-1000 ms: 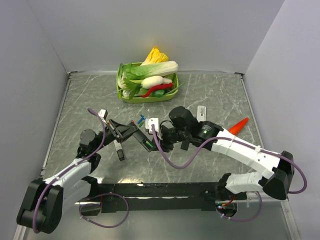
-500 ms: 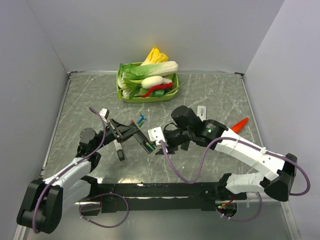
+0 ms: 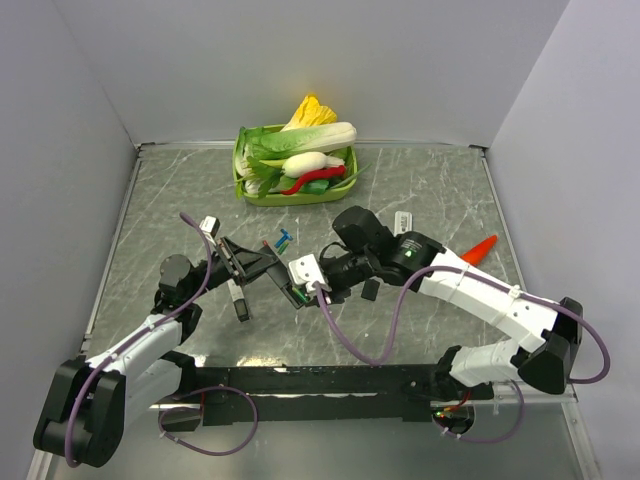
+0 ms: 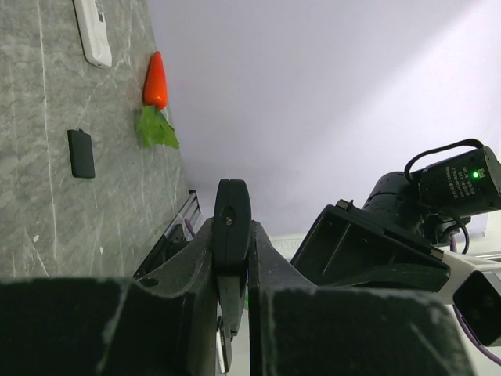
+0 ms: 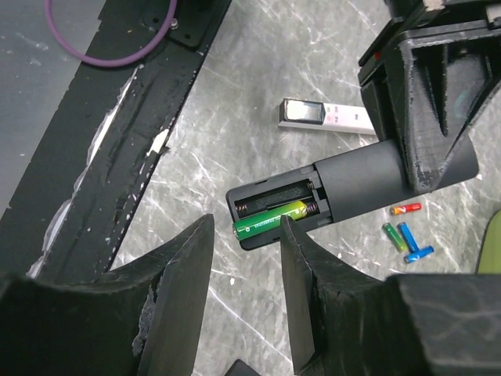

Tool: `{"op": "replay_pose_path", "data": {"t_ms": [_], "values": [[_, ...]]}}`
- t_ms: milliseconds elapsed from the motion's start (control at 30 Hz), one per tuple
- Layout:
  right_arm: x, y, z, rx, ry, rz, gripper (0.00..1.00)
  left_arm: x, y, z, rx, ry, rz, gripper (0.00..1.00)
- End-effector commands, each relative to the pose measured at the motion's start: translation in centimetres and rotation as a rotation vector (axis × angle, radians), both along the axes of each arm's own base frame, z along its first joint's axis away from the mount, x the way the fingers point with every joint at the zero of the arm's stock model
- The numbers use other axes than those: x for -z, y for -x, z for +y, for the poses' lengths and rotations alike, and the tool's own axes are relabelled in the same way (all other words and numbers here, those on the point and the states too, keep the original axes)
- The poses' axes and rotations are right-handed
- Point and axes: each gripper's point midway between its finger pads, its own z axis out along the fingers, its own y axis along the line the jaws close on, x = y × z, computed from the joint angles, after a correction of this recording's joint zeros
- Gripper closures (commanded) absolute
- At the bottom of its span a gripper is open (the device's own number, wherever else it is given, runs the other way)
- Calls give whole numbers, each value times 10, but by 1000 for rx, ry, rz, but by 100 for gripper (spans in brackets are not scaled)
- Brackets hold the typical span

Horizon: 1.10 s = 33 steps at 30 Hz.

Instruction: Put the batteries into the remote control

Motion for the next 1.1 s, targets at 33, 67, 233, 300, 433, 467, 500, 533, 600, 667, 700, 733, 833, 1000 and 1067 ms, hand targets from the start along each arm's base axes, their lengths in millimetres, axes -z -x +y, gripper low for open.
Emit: {"op": "replay_pose_path", "data": {"t_ms": [33, 67, 233, 300, 433, 467, 500, 533, 600, 667, 700, 733, 833, 1000, 1067], "values": [[-9, 1, 5, -57, -21, -21, 54, -24, -1, -1, 13, 13, -84, 99], [-9, 2, 5, -59, -20, -21, 54, -25, -2, -1, 11, 13, -86, 99], [-4, 2, 7, -67, -14, -12, 54, -26, -1, -1, 17, 12, -90, 99], [-3, 1, 8, -67, -13, -9, 54, -26, -1, -1, 18, 11, -92, 99], [-2, -1, 9, -61, -13, -9, 55, -27, -1, -2, 20, 11, -93, 99], [-2, 0, 10, -62, -14, -9, 55, -27, -1, -2, 20, 11, -93, 99], [-2, -1, 10, -59, -15, -9, 55, -27, -2, -1, 18, 11, -93, 99], [-1, -1, 10, -57, -14, -8, 55, -27, -2, -2, 18, 11, -90, 99], [-2, -2, 11, -53, -18, -9, 57, -27, -2, -2, 20, 11, -92, 99], [-1, -3, 11, -46, -17, -8, 59, -27, -2, -2, 21, 11, -92, 99], [-1, -3, 11, -44, -18, -7, 60, -27, -2, -2, 21, 11, -92, 99], [-1, -4, 12, -40, -21, -10, 62, -27, -2, -2, 20, 11, -92, 99], [-2, -5, 13, -32, -25, -3, 65, -27, -1, -2, 21, 11, -93, 99], [-2, -6, 14, -5, -32, 9, 66, -27, -1, -1, 19, 15, -89, 99], [-1, -8, 14, 5, -39, 8, 68, -28, -1, -2, 21, 17, -88, 99]]}}
